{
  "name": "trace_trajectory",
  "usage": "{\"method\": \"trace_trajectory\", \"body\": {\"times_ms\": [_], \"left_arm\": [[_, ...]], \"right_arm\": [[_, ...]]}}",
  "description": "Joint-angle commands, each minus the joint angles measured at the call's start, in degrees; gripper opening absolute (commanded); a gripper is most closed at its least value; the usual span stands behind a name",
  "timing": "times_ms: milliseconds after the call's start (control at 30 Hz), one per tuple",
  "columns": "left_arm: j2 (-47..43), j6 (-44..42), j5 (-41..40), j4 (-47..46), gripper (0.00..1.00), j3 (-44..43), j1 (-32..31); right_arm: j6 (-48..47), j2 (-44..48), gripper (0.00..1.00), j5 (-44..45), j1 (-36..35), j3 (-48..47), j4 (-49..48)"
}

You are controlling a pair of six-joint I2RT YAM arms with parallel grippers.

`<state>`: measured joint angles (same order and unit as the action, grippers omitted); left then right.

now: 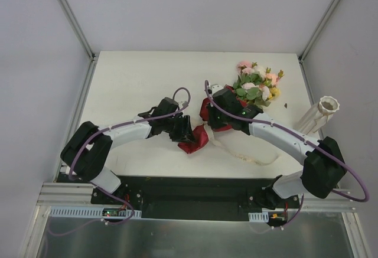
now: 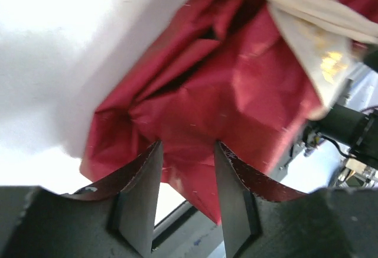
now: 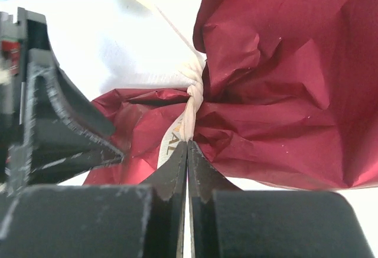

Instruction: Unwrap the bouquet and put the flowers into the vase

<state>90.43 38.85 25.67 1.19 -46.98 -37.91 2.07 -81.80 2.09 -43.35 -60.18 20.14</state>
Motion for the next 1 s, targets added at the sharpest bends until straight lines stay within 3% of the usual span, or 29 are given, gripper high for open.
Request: {"method": "trace_trajectory", "body": {"times_ms": [0,300,667,967], "left_arm": [[-7.1,-1.67,3.77,0.39,0.4,-2.41,-1.29],[1.93,-0.88,3.43,-0.66,0.2,-7.6,-4.37],[12.04,-2.02,-2.38,-1.1,0.14,-7.51,-3.93],[12.49,-1.94,-1.94,-4.0,0.14,-5.23,-4.01]], "right_arm": [[-0.48,3.05,0.01,0.55,0.11,-0.9,-1.95],[1.54,3.14,0.01,0.9,0.11,0.15,-2.56],[3.12,7.61,0.01,2.04,0.11,-0.72,-0.11],[2.77,15.87,0.01,4.94,0.11,-5.28,5.69]]}}
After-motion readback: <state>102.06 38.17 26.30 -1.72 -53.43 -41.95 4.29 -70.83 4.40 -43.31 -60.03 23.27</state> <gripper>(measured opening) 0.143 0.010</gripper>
